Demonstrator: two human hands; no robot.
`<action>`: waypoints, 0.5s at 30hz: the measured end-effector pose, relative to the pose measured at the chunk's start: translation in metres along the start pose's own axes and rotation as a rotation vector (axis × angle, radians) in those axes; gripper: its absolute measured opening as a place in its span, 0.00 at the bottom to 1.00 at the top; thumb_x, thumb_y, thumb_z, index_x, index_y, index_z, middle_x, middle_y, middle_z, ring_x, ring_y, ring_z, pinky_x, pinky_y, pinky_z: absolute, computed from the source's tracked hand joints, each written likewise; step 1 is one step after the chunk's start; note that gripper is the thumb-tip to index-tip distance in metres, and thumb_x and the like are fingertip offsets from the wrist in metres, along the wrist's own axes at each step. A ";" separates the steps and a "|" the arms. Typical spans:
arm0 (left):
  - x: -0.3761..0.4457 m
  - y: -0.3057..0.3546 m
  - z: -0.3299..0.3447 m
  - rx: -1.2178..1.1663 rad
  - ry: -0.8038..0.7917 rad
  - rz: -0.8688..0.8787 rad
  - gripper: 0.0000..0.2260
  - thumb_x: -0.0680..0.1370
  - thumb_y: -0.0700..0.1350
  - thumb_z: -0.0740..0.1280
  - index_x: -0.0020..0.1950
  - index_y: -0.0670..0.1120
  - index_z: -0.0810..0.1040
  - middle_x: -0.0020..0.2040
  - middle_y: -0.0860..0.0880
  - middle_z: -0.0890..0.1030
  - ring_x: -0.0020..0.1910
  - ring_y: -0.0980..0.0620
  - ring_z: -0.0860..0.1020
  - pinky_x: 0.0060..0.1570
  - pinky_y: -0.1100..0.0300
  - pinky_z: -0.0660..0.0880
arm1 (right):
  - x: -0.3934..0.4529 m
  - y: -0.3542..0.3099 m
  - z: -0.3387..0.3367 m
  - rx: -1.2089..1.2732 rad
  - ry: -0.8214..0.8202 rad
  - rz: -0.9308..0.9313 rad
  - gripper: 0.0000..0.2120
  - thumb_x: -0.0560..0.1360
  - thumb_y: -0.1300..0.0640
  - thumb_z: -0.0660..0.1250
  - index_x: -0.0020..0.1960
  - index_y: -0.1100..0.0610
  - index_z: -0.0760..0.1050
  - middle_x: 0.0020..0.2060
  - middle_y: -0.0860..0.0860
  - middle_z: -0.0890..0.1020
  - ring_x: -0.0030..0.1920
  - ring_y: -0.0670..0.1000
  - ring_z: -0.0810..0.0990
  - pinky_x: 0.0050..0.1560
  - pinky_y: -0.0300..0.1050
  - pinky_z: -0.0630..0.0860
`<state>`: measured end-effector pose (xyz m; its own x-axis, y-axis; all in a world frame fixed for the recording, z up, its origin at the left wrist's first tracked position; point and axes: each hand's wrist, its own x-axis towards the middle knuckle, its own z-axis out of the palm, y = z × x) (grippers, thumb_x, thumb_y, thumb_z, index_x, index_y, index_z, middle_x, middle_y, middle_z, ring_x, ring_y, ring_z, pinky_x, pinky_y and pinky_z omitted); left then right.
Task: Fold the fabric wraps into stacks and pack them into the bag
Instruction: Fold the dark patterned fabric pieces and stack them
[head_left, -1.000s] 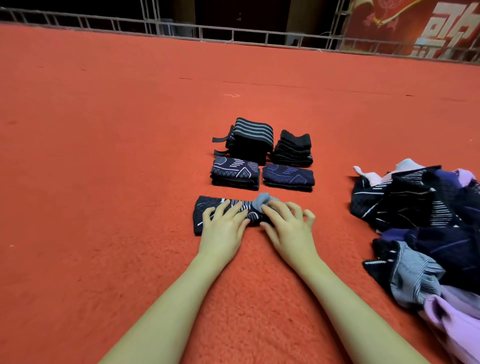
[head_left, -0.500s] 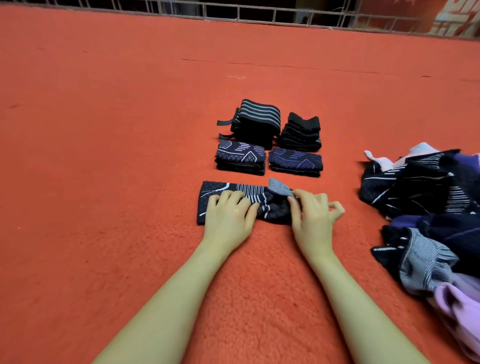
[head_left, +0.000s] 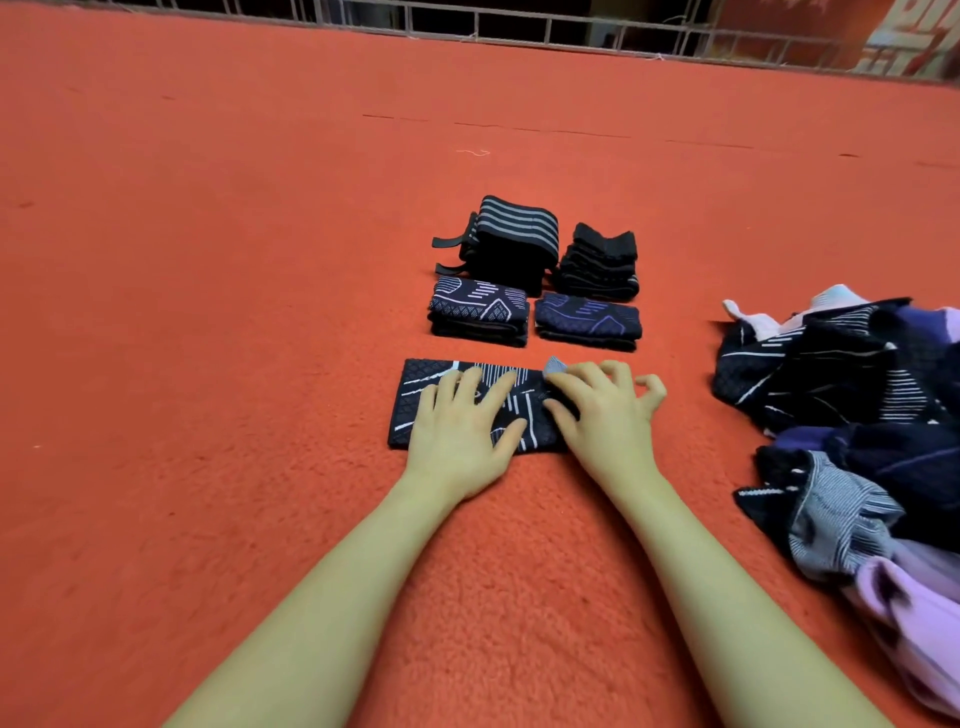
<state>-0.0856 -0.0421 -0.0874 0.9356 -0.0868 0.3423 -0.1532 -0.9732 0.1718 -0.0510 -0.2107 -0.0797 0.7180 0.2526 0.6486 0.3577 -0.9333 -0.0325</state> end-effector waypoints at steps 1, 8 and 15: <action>0.000 -0.001 0.000 0.024 -0.088 0.003 0.27 0.78 0.62 0.49 0.75 0.56 0.61 0.74 0.45 0.64 0.73 0.43 0.60 0.69 0.46 0.57 | 0.005 0.001 0.000 -0.042 0.005 -0.008 0.07 0.68 0.50 0.67 0.43 0.49 0.81 0.40 0.44 0.81 0.49 0.52 0.71 0.51 0.50 0.56; 0.009 -0.003 0.001 0.066 -0.370 -0.022 0.29 0.78 0.66 0.44 0.78 0.60 0.45 0.79 0.52 0.45 0.77 0.50 0.41 0.73 0.44 0.39 | -0.003 0.009 -0.011 0.187 0.038 0.402 0.06 0.77 0.56 0.63 0.42 0.53 0.77 0.40 0.47 0.80 0.48 0.54 0.73 0.52 0.48 0.53; 0.009 -0.003 -0.006 0.039 -0.417 -0.039 0.28 0.79 0.66 0.45 0.78 0.59 0.48 0.79 0.52 0.46 0.77 0.48 0.41 0.73 0.43 0.39 | -0.029 0.002 -0.018 0.239 0.088 0.572 0.08 0.73 0.54 0.59 0.40 0.53 0.75 0.40 0.48 0.78 0.47 0.54 0.72 0.51 0.47 0.53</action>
<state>-0.0788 -0.0389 -0.0790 0.9903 -0.1206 -0.0686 -0.1102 -0.9841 0.1389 -0.0818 -0.2240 -0.0853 0.7868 -0.3014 0.5386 0.0625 -0.8292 -0.5554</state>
